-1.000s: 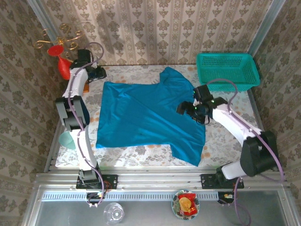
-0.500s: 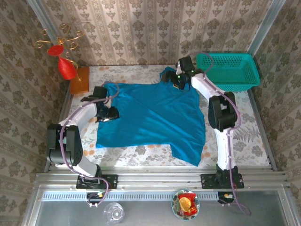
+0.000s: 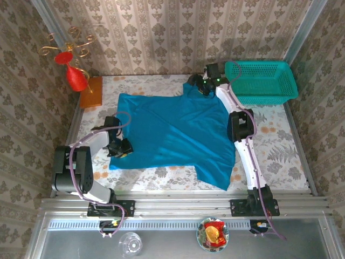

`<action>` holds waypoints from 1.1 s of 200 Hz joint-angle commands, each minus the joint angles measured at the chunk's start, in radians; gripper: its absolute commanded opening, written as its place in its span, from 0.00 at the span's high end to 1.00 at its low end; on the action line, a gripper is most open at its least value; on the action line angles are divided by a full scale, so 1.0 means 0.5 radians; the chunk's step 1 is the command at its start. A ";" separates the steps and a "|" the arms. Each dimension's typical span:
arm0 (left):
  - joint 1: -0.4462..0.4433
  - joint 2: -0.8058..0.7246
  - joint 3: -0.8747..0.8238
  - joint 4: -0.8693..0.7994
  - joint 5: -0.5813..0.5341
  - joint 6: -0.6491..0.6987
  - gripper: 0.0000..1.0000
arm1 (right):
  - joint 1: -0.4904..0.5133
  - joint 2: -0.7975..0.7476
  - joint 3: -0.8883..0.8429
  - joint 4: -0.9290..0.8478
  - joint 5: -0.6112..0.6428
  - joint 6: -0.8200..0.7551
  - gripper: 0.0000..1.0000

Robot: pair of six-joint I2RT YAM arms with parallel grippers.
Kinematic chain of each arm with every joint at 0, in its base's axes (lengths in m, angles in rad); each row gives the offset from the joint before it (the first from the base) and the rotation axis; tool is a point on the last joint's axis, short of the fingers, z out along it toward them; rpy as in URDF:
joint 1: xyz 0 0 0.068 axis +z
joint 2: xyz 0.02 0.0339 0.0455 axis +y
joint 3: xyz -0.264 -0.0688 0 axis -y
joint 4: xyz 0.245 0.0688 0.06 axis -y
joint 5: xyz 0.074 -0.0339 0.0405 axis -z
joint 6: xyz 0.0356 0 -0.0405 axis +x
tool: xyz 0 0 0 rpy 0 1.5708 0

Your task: Fold the inside-out t-shirt

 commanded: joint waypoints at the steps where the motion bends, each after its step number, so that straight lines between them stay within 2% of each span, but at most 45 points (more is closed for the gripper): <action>1: 0.081 -0.023 -0.115 -0.034 -0.061 -0.070 0.69 | -0.052 0.051 0.000 -0.090 0.207 0.112 0.17; 29: 0.137 -0.055 -0.160 -0.039 -0.060 -0.078 0.69 | -0.102 0.053 -0.022 -0.155 0.353 0.132 0.17; 64: 0.144 -0.068 -0.148 -0.036 0.011 -0.082 0.69 | -0.128 0.048 -0.010 -0.183 0.414 0.094 0.17; 91: 0.128 -0.147 -0.132 0.016 0.116 -0.095 0.69 | -0.121 -0.014 -0.001 -0.130 0.249 0.069 0.19; 133: 0.123 -0.288 -0.044 -0.007 0.191 -0.110 0.67 | -0.068 -0.236 -0.061 -0.090 0.203 -0.007 0.18; 220: 0.113 -0.341 0.008 -0.080 0.229 -0.102 0.65 | 0.011 -0.116 -0.062 0.084 0.006 0.167 0.19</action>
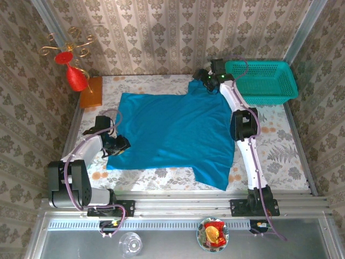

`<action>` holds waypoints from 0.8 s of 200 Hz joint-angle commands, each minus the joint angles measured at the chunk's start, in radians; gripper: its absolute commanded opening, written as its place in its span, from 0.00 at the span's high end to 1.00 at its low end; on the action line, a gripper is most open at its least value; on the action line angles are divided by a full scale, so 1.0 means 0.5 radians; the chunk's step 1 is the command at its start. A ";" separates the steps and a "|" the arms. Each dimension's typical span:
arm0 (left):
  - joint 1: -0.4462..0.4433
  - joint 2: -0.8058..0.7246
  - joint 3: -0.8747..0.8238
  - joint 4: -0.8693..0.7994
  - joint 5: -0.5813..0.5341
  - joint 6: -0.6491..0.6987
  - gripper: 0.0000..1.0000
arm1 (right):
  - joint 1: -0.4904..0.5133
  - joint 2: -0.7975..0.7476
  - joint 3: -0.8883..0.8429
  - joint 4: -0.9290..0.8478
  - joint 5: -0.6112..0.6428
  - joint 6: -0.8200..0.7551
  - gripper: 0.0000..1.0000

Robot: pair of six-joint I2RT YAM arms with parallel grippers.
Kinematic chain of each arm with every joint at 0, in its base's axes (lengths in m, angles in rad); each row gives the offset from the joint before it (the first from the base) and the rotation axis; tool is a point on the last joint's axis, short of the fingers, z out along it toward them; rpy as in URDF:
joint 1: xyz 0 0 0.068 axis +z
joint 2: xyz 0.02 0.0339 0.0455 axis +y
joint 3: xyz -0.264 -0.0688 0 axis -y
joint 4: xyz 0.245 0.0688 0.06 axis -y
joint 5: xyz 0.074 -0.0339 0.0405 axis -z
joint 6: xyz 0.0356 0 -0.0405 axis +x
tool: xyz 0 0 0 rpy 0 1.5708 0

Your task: Fold the inside-out t-shirt

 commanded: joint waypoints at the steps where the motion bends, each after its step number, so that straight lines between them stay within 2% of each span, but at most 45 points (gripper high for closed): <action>1: -0.014 -0.053 0.029 -0.063 0.038 -0.027 0.65 | 0.035 0.012 -0.012 0.095 -0.090 0.072 0.19; 67: -0.018 -0.050 0.025 -0.081 0.025 -0.022 0.65 | 0.067 0.125 -0.002 0.226 -0.149 0.229 0.19; 160: -0.018 -0.054 0.017 -0.107 0.014 -0.014 0.65 | 0.117 0.167 -0.003 0.220 -0.034 0.289 0.19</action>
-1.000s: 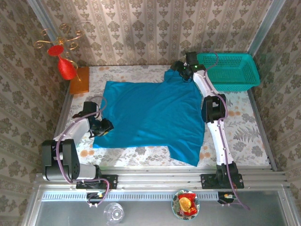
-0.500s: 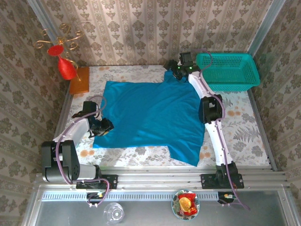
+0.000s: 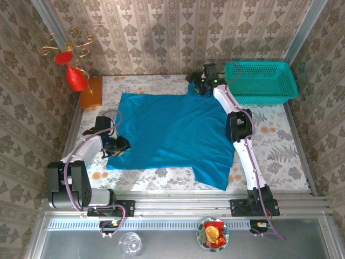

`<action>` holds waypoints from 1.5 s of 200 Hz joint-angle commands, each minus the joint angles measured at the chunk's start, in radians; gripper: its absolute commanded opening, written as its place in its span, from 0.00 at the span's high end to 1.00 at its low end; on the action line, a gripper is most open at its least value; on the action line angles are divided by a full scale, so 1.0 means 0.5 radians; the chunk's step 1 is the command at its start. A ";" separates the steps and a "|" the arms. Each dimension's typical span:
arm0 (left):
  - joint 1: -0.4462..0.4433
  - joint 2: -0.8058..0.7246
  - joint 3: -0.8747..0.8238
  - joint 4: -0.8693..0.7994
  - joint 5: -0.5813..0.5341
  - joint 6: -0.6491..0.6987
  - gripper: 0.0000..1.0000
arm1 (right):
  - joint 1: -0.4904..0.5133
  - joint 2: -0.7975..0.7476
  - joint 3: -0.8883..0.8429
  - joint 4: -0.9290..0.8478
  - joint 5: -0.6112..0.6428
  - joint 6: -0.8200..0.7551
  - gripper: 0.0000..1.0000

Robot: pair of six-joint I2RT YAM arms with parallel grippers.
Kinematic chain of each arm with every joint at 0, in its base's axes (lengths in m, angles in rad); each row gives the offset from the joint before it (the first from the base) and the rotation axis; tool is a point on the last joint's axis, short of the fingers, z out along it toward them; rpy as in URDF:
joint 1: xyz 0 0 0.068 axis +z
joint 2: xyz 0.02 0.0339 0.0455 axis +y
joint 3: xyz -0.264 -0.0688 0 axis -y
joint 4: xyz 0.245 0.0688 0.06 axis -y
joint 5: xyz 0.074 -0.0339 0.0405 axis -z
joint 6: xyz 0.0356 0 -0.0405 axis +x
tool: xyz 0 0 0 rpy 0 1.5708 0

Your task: Fold the inside-out t-shirt

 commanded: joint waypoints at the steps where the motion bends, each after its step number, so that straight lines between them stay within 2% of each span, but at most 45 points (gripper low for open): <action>1: -0.006 -0.041 0.017 -0.053 0.001 -0.013 0.65 | 0.022 0.043 -0.004 0.015 0.041 0.036 0.19; 89: -0.006 -0.048 0.033 -0.077 -0.008 -0.011 0.65 | 0.062 0.091 0.019 0.307 -0.134 0.107 0.20; 158: -0.005 -0.074 0.017 -0.108 -0.021 -0.005 0.65 | 0.075 0.201 0.115 0.396 -0.149 0.142 0.19; 234: 0.004 -0.156 -0.014 -0.142 -0.038 -0.004 0.65 | 0.107 0.251 0.124 0.809 -0.358 0.138 0.20; 260: 0.002 -0.183 -0.002 -0.154 -0.076 0.013 0.65 | 0.106 0.117 0.121 0.643 -0.332 -0.018 0.21; 300: 0.015 -0.190 0.000 -0.157 -0.114 0.055 0.65 | 0.104 -0.284 -0.055 0.229 -0.245 -0.314 0.21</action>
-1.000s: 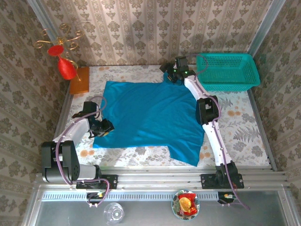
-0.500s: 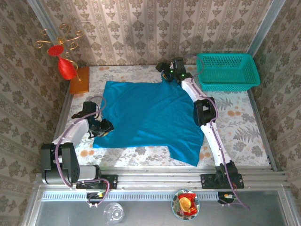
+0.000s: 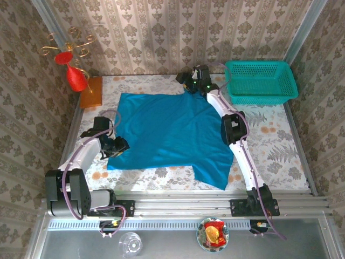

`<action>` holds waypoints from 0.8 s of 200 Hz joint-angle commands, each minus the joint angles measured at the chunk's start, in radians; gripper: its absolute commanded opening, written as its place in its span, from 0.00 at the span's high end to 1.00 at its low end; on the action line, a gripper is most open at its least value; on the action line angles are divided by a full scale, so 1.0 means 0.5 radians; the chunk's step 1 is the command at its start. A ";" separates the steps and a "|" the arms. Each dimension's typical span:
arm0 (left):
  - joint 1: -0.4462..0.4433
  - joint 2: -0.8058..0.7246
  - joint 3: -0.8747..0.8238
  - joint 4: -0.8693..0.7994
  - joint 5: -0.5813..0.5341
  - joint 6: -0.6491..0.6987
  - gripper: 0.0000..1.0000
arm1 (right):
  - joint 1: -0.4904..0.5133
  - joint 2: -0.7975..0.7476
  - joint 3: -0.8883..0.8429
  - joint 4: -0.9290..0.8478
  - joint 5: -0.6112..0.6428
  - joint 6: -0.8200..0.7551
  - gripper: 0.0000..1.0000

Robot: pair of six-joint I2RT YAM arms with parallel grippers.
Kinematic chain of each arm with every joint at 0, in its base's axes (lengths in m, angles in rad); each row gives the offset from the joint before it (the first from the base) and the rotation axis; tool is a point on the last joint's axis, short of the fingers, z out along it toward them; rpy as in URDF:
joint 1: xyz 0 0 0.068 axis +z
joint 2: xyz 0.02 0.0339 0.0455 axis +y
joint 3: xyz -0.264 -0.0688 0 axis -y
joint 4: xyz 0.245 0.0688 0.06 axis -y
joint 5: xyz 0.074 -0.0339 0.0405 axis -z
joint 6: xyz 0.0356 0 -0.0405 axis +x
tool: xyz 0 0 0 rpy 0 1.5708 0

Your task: Fold the inside-out t-shirt

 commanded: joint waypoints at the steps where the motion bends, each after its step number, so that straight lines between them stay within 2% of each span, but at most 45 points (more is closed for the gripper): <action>1: 0.014 -0.039 -0.001 -0.053 -0.041 0.054 0.65 | 0.005 -0.401 -0.081 -0.268 0.025 -0.251 0.21; 40: 0.023 -0.066 0.004 -0.040 -0.066 0.089 0.65 | 0.006 -0.819 -0.479 -0.638 -0.008 -0.430 0.21; 82: 0.028 -0.131 -0.040 -0.058 -0.205 0.016 0.68 | 0.008 -1.548 -1.557 -0.587 0.045 -0.457 0.22; 96: 0.029 -0.181 -0.077 -0.059 -0.277 -0.058 0.70 | 0.008 -1.767 -1.880 -0.575 0.084 -0.452 0.23; 114: 0.032 -0.239 -0.104 -0.139 -0.475 -0.239 0.75 | 0.014 -2.021 -2.256 -0.563 0.107 -0.444 0.23; 131: 0.042 -0.279 -0.117 -0.271 -0.668 -0.422 0.75 | 0.019 -2.219 -2.545 -0.567 0.133 -0.436 0.24; 160: 0.113 -0.324 -0.171 -0.385 -0.736 -0.575 0.72 | 0.064 -2.501 -2.921 -0.595 0.206 -0.415 0.24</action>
